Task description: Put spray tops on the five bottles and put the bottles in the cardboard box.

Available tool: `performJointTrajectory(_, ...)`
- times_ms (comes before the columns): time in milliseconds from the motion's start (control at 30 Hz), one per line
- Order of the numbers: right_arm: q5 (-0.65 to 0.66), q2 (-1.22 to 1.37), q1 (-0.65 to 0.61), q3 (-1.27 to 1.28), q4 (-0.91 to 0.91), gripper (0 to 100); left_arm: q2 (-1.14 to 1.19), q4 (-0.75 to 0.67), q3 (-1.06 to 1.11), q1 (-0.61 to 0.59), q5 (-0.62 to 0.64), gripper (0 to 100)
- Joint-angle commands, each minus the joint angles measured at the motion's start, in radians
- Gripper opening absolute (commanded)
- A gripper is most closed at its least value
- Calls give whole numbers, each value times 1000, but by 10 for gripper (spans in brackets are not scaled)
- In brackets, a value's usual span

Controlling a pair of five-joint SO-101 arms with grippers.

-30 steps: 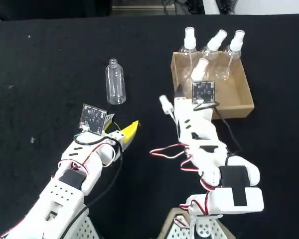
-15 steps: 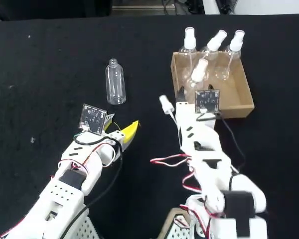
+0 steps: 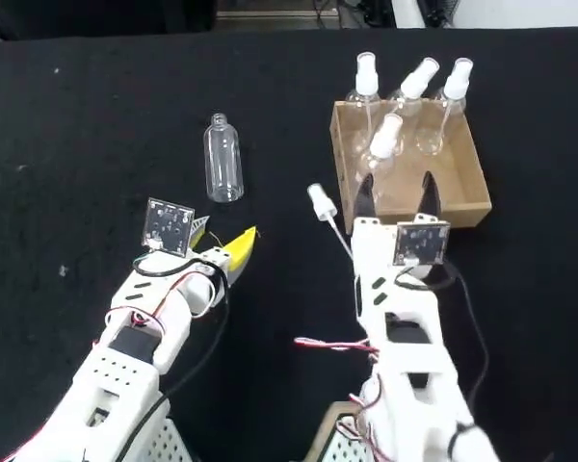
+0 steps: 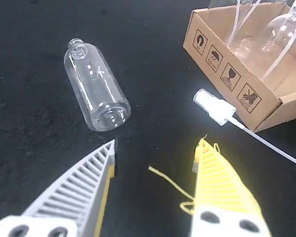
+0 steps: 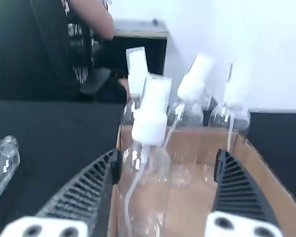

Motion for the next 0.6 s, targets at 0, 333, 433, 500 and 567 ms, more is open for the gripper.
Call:
performJointTrajectory(0,-2,-203,18,-5,233,254,-18,-21,-27,-15,2,252)
performJointTrajectory(333,-3,-773,-37,-59,928,254,-18,-17,-28,-21,2,252)
performJointTrajectory(433,5,-891,-132,-114,1131,254,-12,8,-54,-48,3,252)
performJointTrajectory(500,6,-949,-189,-145,1240,254,-12,81,-107,-77,5,252)
performJointTrajectory(567,12,-980,-247,-148,1283,254,-9,178,-182,-116,29,252)
